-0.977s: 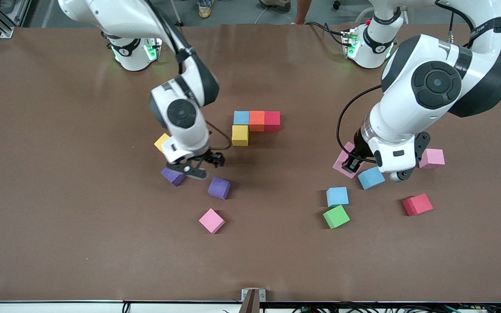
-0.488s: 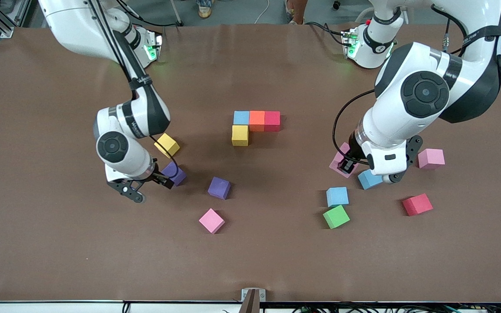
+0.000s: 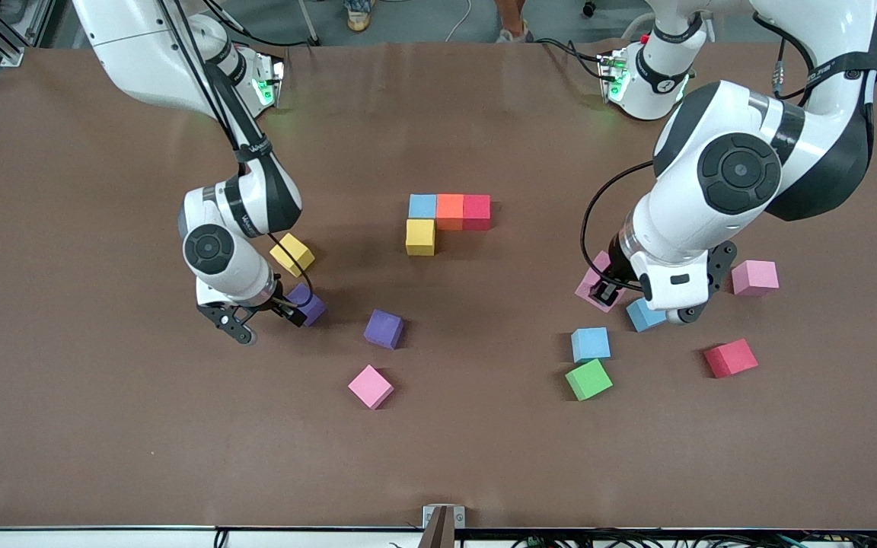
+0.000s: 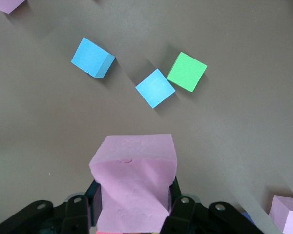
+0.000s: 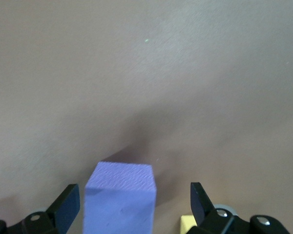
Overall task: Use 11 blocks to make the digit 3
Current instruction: 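Grasp the purple block with the right gripper while the left gripper holds pink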
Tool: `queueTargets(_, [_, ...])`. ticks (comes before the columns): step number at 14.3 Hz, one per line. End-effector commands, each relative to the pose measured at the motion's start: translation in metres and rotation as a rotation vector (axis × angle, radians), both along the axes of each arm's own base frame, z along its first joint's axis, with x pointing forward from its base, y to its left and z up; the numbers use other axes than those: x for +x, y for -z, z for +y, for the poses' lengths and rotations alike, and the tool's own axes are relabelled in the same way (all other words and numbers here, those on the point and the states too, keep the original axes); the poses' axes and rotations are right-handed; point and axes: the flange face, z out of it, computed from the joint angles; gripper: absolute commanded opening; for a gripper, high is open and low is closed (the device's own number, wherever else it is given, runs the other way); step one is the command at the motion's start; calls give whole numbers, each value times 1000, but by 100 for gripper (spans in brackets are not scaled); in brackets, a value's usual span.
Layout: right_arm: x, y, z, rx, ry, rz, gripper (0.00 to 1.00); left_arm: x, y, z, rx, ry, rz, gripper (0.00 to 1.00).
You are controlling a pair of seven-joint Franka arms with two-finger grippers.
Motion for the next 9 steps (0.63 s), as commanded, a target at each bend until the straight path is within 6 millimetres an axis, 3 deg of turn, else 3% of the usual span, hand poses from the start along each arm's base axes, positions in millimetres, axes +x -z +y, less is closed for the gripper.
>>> queueTargets(1, [-14, -11, 16, 22, 37, -18, 100, -1, -3, 0, -14, 16, 3, 2])
queueTargets(4, [-20, -5, 29, 20, 50, -19, 100, -1, -3, 0, -15, 16, 1, 2])
queueTargets(9, [-26, 12, 25, 6, 52, 6, 100, 0, -3, 0, -16, 16, -1, 2])
